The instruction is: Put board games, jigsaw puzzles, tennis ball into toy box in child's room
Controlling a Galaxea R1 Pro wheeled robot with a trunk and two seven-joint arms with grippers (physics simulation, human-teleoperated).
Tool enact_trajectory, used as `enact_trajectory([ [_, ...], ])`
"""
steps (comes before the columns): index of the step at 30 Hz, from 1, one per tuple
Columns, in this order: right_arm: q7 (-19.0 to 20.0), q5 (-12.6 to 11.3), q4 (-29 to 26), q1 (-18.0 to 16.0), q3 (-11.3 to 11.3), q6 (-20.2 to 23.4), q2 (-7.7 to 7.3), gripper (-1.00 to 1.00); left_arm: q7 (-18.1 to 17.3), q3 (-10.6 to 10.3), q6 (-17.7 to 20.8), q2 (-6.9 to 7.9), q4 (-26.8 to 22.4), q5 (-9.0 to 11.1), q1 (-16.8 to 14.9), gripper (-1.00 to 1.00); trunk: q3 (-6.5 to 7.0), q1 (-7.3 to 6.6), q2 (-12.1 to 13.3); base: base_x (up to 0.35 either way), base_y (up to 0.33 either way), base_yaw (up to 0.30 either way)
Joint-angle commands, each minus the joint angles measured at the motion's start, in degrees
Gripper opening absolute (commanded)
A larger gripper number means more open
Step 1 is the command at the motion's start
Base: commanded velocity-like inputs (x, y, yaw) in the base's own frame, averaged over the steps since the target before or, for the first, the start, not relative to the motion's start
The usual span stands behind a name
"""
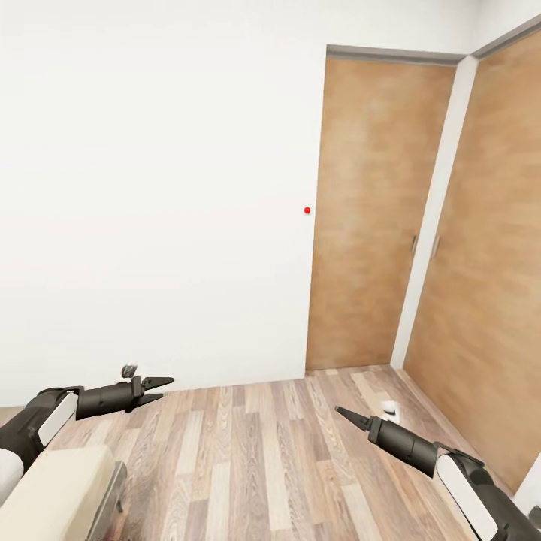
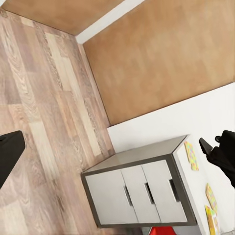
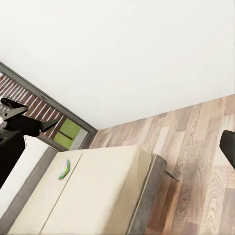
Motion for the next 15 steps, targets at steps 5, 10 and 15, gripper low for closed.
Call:
enact_trajectory([
  [5,-0.2,-0.6,0.0,0.0,0.1,0.5,-0.05,1.00,0.0,-0.3,0.4,0.05,0.0,0.4,0.0,1.00,-0.03,0.02,-0.1,0.000,0.000,0.292],
  [10,-0.9,-0.6,0.0,0.0,0.1,0.6,0.00,1.00,0.0,-0.3,0.4,0.05,0.0,0.4,0.0,1.00,-0.04,0.02,-0.1,0.000,0.000,0.292],
  [15,-2.5,-0.6,-0.2,0.0,0.7,0.9,0.03,1.00,0.0,-0.3,0.4,0.05,0.0,0.4,0.0,1.00,-0.16,0.02,-0.1,0.000,0.000,0.283],
])
